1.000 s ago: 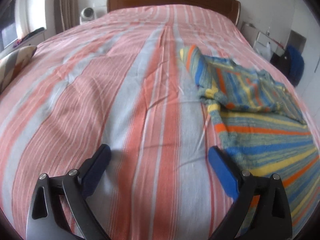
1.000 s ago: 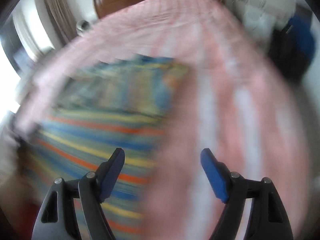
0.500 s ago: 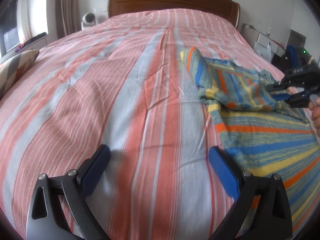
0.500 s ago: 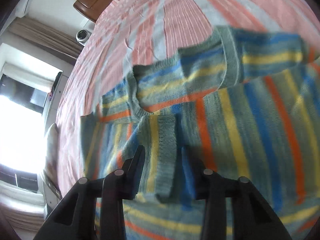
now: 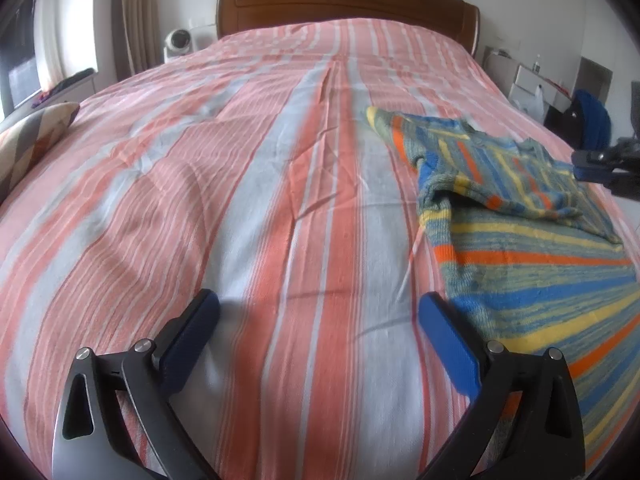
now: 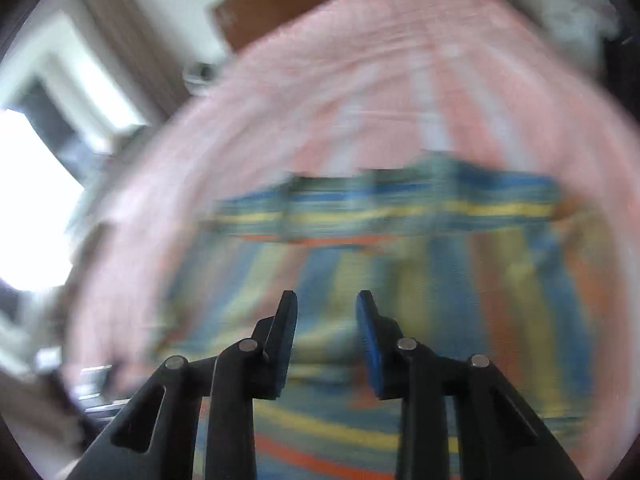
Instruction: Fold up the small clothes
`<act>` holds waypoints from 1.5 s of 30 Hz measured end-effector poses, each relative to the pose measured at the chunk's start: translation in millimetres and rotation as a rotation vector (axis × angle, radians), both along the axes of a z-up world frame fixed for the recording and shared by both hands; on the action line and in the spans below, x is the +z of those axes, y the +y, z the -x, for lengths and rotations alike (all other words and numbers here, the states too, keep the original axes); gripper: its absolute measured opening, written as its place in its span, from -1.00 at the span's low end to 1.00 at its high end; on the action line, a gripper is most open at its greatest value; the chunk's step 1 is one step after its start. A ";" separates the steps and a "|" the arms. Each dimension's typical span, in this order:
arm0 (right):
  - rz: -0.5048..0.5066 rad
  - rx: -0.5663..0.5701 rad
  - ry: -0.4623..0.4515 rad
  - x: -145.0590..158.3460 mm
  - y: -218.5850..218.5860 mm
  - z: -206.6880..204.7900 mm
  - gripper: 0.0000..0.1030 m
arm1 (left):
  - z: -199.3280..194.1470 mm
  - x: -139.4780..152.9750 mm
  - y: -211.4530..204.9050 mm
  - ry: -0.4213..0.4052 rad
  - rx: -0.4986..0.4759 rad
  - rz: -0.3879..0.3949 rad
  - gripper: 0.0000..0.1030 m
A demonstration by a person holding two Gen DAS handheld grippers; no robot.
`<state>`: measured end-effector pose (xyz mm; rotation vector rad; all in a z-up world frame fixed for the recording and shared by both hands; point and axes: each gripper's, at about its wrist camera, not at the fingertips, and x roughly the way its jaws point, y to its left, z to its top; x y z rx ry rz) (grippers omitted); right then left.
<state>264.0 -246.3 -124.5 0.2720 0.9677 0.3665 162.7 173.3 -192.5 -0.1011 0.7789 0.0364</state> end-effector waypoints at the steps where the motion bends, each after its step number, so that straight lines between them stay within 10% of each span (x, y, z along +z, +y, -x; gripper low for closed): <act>1: -0.026 0.040 0.030 -4.0 4.5 1.5 -0.44 | 0.1 -0.1 -0.2 0.000 0.000 0.001 0.94; 9: 0.138 0.099 0.164 -45.0 0.4 30.9 -0.77 | -0.2 -0.3 0.0 -0.001 0.000 0.002 0.95; 12: 0.185 0.096 0.096 -30.6 -7.1 52.5 -0.55 | -0.8 0.1 -0.5 0.000 0.000 0.000 0.95; 15: 0.192 0.065 -0.022 -8.4 -30.2 85.0 0.15 | -0.9 -0.3 -0.3 0.001 0.000 -0.001 0.95; 26: 0.583 -0.244 -0.194 -18.8 -168.5 197.3 0.33 | -3.0 -0.8 -2.4 0.006 0.008 -0.022 0.96; 45: 0.466 -0.308 -0.181 -47.4 -204.6 205.1 0.57 | -3.6 -1.8 -4.8 0.010 0.021 -0.043 0.99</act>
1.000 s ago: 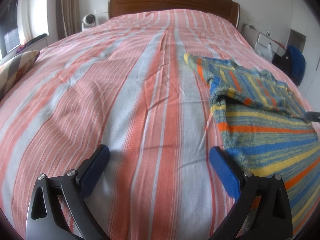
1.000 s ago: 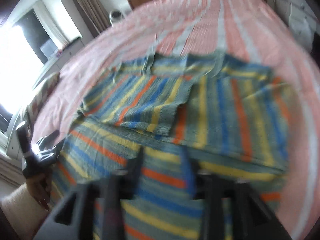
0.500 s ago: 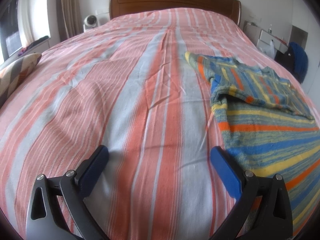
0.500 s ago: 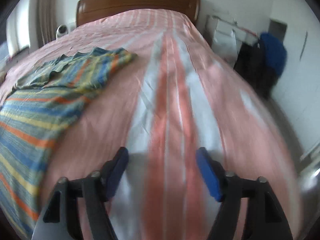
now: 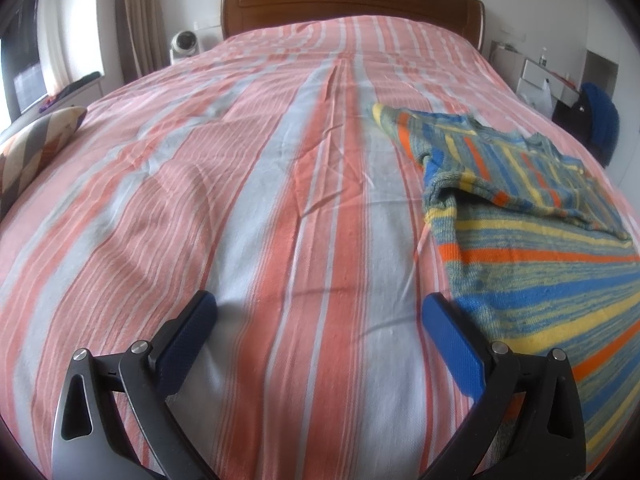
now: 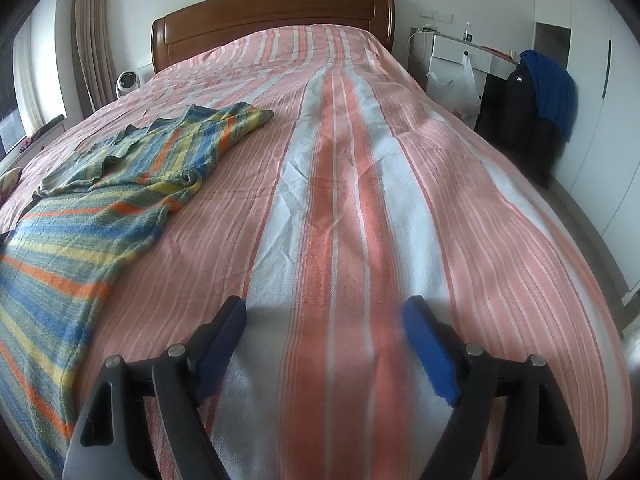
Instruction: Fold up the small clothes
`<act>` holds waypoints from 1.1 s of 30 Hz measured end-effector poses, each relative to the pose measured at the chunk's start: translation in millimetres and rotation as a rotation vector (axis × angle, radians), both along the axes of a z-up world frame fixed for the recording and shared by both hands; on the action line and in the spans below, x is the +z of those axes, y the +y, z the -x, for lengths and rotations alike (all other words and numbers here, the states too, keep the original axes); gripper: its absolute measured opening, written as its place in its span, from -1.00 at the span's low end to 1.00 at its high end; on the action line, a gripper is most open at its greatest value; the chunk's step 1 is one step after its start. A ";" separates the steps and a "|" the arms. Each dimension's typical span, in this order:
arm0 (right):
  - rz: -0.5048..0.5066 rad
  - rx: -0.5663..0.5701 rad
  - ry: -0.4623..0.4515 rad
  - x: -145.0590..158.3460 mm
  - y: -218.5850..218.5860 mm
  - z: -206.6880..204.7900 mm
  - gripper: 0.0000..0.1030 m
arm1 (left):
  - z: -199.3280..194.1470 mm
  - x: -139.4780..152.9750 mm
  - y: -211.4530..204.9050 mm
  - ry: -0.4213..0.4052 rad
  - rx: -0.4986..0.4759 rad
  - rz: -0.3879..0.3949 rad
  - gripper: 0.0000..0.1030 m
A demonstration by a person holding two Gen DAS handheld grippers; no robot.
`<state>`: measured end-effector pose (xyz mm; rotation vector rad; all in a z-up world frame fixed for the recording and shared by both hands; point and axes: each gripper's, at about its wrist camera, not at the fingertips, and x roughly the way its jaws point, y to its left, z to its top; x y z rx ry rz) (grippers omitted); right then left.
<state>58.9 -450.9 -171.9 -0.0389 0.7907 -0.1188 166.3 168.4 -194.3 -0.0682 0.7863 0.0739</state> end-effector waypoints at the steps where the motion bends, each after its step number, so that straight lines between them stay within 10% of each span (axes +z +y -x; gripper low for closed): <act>1: 0.000 0.000 0.000 0.0 0.0 0.0 0.57 | 0.1 0.0 0.0 0.000 0.000 0.000 0.99; 14: -0.035 0.008 0.000 -6.3 -2.3 -3.1 0.61 | -1.2 0.7 -0.8 0.019 0.003 -0.007 0.99; 20: -0.048 0.010 0.000 -6.3 -2.9 -3.3 0.62 | -31.2 16.2 2.3 0.267 0.015 0.028 0.99; 27: -0.047 0.010 0.000 -6.3 -3.2 -2.5 0.63 | -41.2 46.0 32.4 0.019 0.082 0.081 0.99; 33: -0.047 0.010 -0.001 -6.5 -2.4 -2.0 0.63 | -58.0 -1.4 45.7 0.109 0.114 0.019 0.99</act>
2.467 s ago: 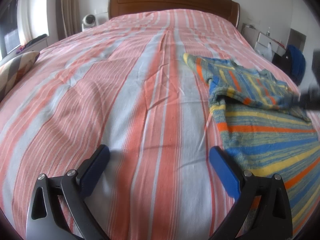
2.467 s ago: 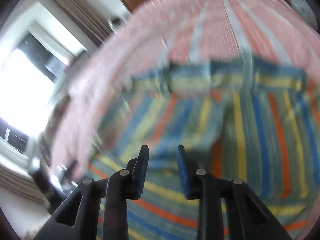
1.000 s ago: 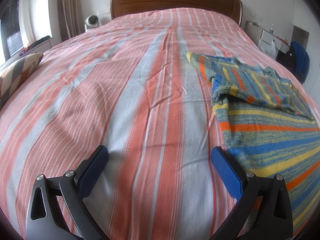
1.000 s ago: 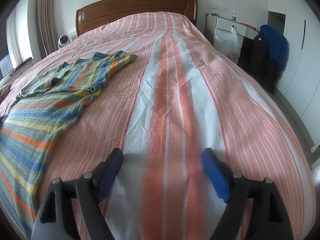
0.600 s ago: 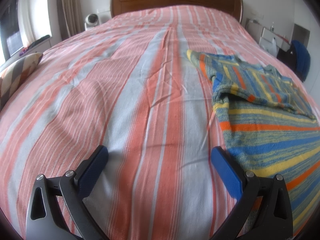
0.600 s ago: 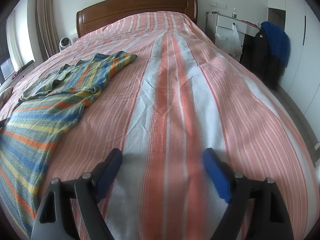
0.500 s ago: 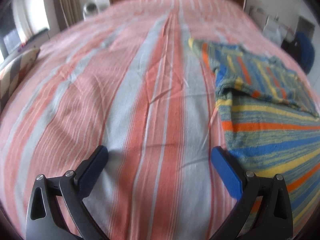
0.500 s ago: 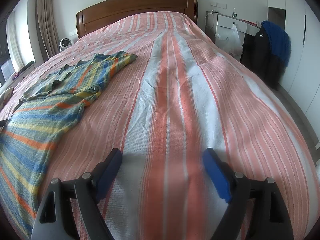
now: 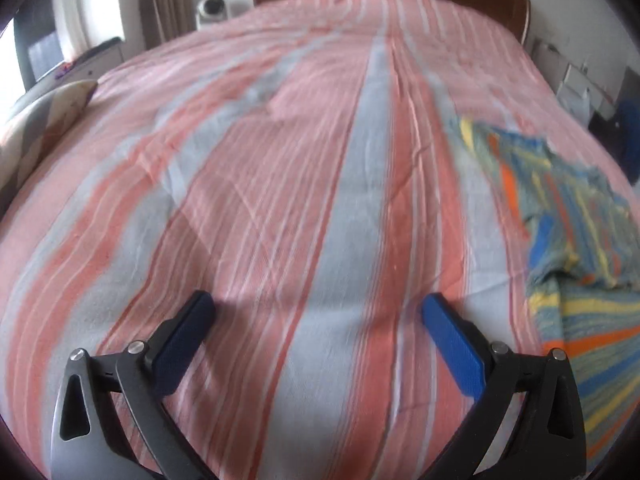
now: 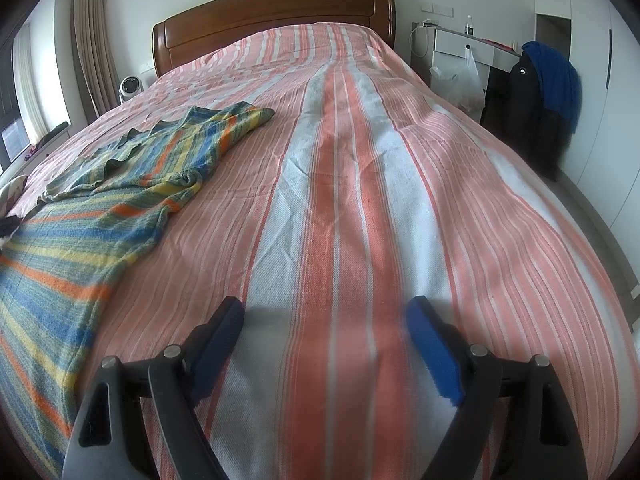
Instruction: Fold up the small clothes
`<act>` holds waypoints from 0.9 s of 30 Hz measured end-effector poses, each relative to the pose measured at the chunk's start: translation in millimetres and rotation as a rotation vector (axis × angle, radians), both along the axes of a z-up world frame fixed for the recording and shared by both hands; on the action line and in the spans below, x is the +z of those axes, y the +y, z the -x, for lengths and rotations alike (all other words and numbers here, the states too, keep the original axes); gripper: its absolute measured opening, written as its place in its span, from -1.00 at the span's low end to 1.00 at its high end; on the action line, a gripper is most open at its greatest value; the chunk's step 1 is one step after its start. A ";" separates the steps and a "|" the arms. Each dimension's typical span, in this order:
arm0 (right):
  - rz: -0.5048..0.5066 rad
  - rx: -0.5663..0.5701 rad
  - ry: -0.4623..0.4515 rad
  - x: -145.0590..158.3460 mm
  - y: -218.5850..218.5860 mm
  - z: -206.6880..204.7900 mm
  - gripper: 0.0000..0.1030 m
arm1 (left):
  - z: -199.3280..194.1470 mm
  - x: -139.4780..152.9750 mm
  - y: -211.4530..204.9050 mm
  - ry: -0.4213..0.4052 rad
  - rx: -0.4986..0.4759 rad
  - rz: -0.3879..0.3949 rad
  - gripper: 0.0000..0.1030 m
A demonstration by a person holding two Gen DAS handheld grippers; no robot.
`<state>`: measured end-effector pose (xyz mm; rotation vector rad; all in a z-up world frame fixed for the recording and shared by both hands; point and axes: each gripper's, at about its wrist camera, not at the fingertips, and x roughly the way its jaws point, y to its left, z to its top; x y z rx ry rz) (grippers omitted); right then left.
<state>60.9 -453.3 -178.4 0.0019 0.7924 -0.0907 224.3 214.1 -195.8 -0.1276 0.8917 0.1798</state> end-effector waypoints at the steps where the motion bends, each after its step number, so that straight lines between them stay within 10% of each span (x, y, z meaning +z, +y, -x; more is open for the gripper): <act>1: 0.000 0.000 -0.001 -0.1 0.1 0.2 0.63 | -0.7 -0.7 -3.4 0.007 0.002 -0.018 0.99; 27: 0.008 -0.001 -0.001 0.9 -0.6 0.8 0.63 | -1.4 -4.3 -12.3 0.014 0.001 -0.037 0.99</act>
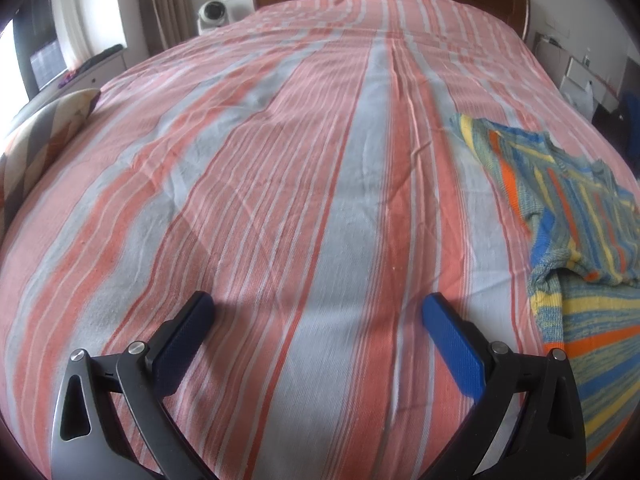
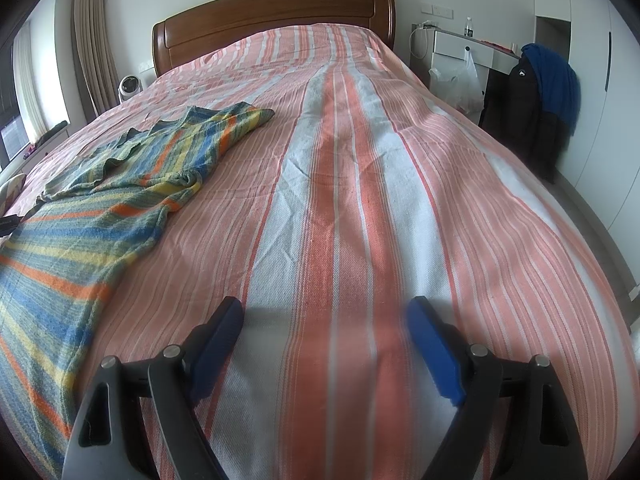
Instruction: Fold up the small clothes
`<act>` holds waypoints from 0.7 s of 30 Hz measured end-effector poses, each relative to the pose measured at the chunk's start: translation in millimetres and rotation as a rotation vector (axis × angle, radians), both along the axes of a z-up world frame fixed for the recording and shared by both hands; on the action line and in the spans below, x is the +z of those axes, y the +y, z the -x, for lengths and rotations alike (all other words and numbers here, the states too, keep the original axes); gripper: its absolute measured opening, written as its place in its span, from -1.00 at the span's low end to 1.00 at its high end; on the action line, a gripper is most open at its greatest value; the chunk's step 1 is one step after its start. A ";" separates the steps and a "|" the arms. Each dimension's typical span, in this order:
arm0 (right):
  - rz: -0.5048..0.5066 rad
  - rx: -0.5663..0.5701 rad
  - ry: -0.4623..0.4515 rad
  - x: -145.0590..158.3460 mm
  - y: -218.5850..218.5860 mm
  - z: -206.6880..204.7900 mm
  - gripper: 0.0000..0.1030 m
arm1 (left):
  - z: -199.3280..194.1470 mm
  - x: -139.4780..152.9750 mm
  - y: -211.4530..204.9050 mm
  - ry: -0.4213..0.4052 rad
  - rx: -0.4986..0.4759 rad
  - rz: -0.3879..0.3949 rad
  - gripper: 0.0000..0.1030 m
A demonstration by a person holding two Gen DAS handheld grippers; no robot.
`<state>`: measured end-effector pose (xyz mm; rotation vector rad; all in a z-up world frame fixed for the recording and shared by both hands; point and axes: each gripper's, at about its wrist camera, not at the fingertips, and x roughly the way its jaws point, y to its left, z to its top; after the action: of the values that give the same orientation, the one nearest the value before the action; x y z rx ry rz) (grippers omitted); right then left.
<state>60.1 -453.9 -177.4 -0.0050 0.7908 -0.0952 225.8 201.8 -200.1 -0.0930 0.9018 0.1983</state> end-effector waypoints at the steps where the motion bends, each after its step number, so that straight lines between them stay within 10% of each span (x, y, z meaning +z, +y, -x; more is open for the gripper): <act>1: 0.000 0.000 0.000 0.0 0.1 0.1 0.63 | 0.1 0.6 1.5 0.000 0.000 0.000 0.99; 21: 0.007 0.000 -0.002 0.5 -0.4 0.5 0.63 | 0.0 0.2 1.0 0.000 0.000 0.000 0.99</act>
<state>59.6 -454.4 -176.9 -0.0116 0.7885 -0.0983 225.8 202.9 -199.9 -0.0931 0.9019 0.1983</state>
